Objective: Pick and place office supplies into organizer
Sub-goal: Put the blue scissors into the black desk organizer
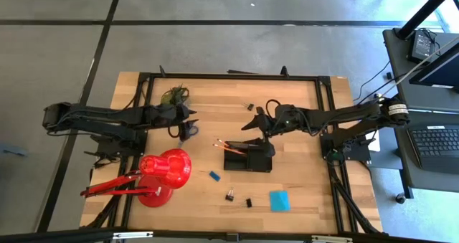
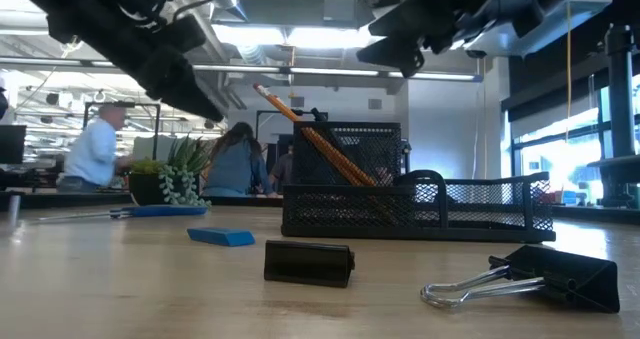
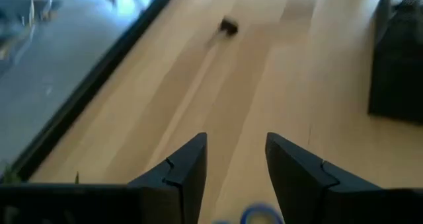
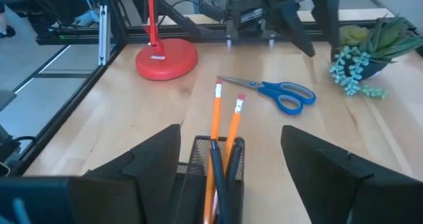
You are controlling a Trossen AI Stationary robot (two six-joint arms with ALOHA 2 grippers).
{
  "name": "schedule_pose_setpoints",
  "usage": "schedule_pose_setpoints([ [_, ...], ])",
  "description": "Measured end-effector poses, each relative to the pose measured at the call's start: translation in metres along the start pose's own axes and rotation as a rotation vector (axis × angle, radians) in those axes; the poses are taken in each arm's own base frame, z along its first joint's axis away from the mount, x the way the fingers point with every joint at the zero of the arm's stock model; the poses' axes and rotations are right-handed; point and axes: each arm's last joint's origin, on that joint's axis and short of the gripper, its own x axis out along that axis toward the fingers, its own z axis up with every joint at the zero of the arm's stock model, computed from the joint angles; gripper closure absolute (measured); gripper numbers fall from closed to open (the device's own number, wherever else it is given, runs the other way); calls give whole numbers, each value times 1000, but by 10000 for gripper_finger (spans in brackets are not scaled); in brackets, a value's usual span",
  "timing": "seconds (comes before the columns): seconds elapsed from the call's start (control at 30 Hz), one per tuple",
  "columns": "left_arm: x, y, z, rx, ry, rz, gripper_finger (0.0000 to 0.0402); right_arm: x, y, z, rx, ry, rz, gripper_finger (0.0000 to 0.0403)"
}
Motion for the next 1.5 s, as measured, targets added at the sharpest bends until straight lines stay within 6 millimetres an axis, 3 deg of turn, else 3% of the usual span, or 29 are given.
schedule_pose_setpoints([
  [0.27, 3, -2, 5, -94, 203, -7, 272, -2, -9, 0, 11, -1, -31, 138],
  [0.57, 19, -8, 13, -176, 400, -52, 246, -2, -12, 0, 13, 3, -39, 138],
  [0.8, 34, -9, 12, -181, 498, 18, 240, -2, -12, -4, 20, 40, -39, 138],
  [1.17, 51, -13, 12, -342, 658, 120, 249, -2, -12, -5, -1, 45, -39, 138],
  [1.5, 69, -14, 9, -352, 754, 160, 249, -2, -12, -4, -2, 43, -39, 138],
])
